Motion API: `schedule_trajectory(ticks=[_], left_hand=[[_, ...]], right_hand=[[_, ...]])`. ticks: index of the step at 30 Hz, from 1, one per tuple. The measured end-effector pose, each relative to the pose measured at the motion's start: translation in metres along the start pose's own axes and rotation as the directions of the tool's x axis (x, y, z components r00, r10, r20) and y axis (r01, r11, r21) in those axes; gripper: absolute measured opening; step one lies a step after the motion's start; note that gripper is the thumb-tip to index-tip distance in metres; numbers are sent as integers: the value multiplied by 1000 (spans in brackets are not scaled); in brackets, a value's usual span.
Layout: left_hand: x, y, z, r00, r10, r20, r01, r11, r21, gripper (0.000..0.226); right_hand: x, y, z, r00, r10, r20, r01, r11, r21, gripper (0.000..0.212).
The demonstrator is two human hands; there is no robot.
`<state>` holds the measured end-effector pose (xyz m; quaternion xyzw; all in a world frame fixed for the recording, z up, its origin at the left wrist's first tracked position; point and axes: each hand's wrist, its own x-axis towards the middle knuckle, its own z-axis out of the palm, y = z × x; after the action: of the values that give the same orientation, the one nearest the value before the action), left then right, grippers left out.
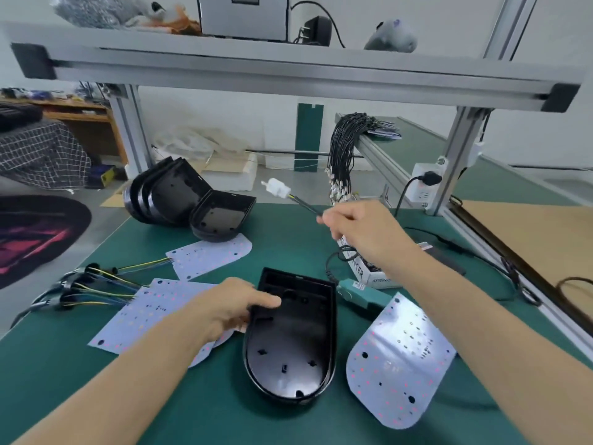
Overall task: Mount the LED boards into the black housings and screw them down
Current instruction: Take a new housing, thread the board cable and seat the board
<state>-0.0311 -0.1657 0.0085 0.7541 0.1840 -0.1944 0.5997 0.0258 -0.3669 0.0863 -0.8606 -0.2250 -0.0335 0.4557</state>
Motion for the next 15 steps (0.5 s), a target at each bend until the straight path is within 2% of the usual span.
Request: schedule_trajectory(ticks=[3, 6, 9, 12, 15], left_hand=[[8, -1, 3, 987, 11, -157, -37, 985, -168, 13], [13, 4, -3, 930, 77, -361, -192, 936, -296, 15], [9, 10, -1, 860, 156, -486, -326, 901, -287, 18], [3, 13, 8, 828, 262, -495, -419, 877, -236, 26], [1, 13, 12, 781, 337, -525, -463, 878, -125, 24]], right_hand=[[-12, 6, 3, 993, -46, 109, 70, 973, -222, 21], [-21, 10, 5, 994, -31, 103, 68, 924, -377, 14], [-24, 5, 15, 997, -47, 55, 66, 901, -428, 15], [-24, 0, 27, 996, -86, -28, 62, 876, -478, 18], [-23, -6, 31, 992, -81, -95, 21, 859, -511, 21]])
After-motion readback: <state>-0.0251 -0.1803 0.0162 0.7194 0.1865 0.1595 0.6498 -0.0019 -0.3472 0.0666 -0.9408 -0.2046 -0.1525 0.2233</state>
